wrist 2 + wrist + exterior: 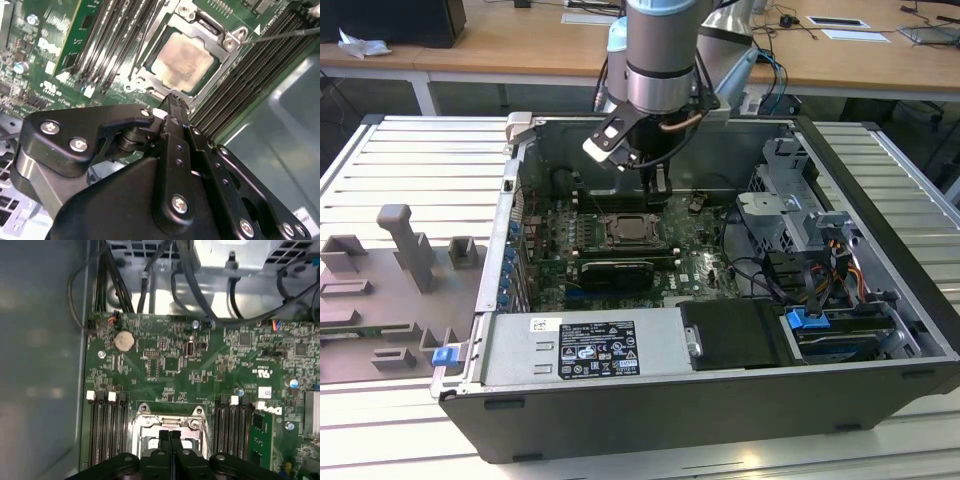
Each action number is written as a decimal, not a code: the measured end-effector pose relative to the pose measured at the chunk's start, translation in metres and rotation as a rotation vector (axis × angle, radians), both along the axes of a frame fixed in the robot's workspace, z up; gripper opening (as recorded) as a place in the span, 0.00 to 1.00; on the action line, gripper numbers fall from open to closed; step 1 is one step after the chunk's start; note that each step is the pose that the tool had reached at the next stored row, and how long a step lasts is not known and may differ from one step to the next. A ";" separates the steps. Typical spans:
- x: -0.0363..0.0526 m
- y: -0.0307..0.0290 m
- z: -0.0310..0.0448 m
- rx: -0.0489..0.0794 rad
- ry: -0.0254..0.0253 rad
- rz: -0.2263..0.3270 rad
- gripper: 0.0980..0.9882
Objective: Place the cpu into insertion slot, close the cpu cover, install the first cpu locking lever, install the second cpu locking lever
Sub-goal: 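Close the cpu cover, then install the first cpu locking lever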
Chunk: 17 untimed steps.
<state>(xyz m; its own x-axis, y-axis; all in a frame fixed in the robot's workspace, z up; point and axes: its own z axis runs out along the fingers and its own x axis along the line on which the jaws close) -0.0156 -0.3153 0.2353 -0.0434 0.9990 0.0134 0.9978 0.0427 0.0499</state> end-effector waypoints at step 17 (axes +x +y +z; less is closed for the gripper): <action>-0.0263 0.0001 -0.0023 0.000 0.0000 0.001 0.01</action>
